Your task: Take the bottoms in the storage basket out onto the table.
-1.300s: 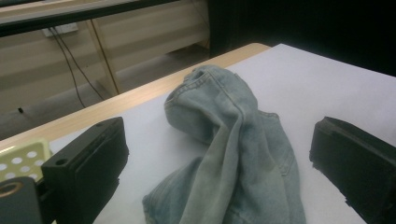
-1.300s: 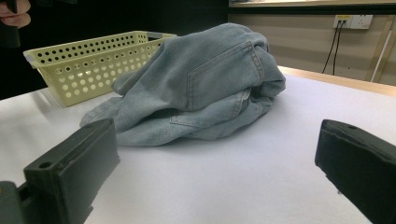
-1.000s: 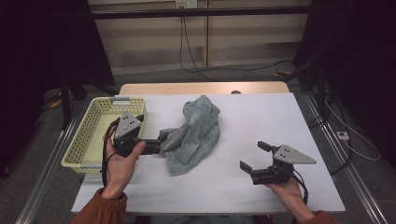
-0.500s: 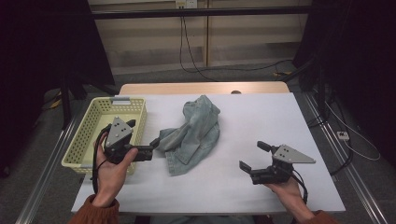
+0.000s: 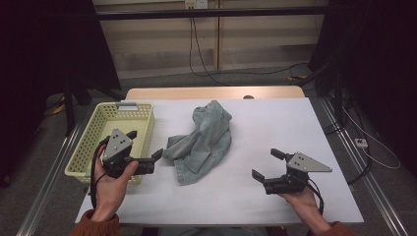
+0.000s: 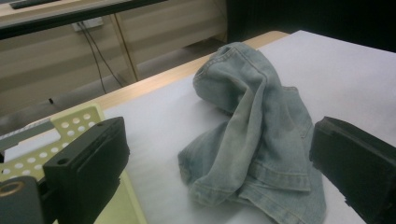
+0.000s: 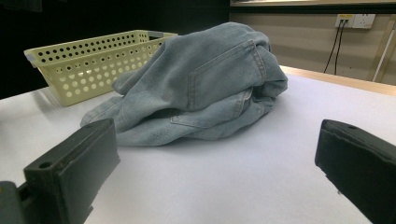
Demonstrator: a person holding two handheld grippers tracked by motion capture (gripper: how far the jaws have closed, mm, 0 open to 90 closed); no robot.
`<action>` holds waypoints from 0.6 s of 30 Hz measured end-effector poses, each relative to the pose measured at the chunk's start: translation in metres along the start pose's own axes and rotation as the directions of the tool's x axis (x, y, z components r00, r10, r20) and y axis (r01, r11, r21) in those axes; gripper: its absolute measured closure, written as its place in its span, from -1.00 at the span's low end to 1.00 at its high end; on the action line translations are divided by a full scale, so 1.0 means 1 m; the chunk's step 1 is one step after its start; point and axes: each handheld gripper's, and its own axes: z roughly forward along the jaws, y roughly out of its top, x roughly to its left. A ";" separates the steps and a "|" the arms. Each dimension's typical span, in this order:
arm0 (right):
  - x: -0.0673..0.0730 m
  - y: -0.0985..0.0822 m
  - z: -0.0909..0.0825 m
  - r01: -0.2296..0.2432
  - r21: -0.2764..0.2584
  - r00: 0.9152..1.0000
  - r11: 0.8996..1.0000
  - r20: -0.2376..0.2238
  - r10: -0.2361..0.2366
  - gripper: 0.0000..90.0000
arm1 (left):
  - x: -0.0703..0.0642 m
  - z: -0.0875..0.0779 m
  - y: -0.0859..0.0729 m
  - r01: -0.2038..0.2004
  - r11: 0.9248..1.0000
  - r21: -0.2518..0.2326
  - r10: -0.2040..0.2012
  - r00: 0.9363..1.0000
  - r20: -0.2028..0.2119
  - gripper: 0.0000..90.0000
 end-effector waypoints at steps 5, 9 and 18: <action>0.000 0.000 0.000 0.001 0.001 1.000 1.000 -0.001 -0.001 -1.00 | 0.001 0.000 -0.012 0.016 1.000 0.018 -0.016 1.000 0.001 -0.90; 0.000 0.000 0.000 0.000 0.002 1.000 1.000 0.000 0.000 -1.00 | 0.002 -0.003 -0.016 0.020 1.000 0.021 -0.020 1.000 -0.006 -0.90; 0.000 0.000 0.000 0.004 0.004 1.000 1.000 -0.002 -0.004 -1.00 | -0.007 -0.006 -0.028 0.013 0.999 0.048 -0.013 1.000 0.006 -0.90</action>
